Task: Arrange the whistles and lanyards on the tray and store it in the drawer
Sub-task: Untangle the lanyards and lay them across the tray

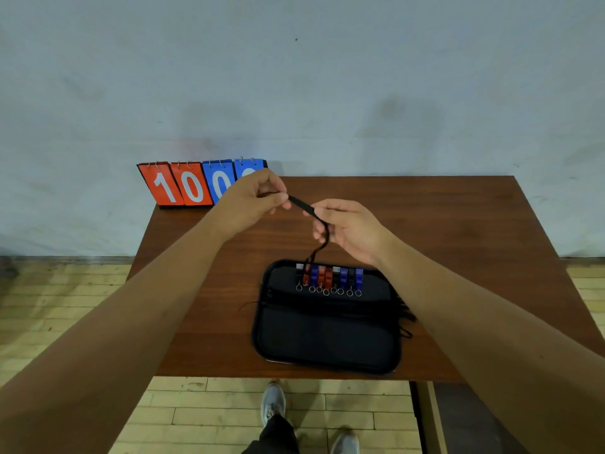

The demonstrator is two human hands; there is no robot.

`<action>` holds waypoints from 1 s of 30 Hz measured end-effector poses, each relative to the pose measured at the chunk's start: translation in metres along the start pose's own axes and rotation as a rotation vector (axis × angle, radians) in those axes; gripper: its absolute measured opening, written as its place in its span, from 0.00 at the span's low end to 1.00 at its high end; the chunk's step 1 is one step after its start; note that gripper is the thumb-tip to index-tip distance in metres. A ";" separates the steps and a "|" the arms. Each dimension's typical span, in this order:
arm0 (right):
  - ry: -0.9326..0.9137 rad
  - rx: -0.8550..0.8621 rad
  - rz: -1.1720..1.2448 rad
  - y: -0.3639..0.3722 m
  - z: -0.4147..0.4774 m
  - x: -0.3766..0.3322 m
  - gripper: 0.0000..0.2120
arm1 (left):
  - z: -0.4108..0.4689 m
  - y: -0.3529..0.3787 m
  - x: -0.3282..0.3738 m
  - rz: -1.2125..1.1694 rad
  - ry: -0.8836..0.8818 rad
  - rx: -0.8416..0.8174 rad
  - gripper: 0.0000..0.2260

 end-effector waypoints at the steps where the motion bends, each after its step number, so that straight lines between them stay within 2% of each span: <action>1: 0.002 0.027 -0.096 -0.004 -0.002 0.002 0.10 | -0.002 0.000 -0.006 0.025 -0.023 0.008 0.02; 6: 0.071 0.073 -0.519 -0.016 -0.017 0.011 0.08 | -0.012 0.009 -0.031 0.124 -0.104 -0.022 0.04; 10: 0.092 0.095 -0.694 -0.029 -0.029 0.023 0.08 | -0.018 0.020 -0.053 0.213 -0.156 -0.071 0.06; 13: 0.131 0.129 -0.767 -0.045 -0.039 0.036 0.08 | -0.023 0.026 -0.070 0.262 -0.161 -0.097 0.07; 17: 0.202 0.158 -0.864 -0.067 -0.050 0.060 0.10 | -0.029 0.035 -0.095 0.234 -0.191 -0.103 0.02; 22: 0.242 0.196 -0.933 -0.085 -0.067 0.078 0.11 | -0.031 0.049 -0.128 0.283 -0.229 -0.123 0.08; 30: 0.368 0.240 -0.992 -0.119 -0.098 0.124 0.11 | -0.046 0.066 -0.182 0.394 -0.289 -0.112 0.07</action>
Point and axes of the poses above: each hand's wrist, its own z-axis towards the middle knuckle, its own y-axis out of the palm, x = y × z, the point moved 6 cm from there along z, towards the middle knuckle, and after that the axes turned 1 degree about -z, right-handed, at the moved point
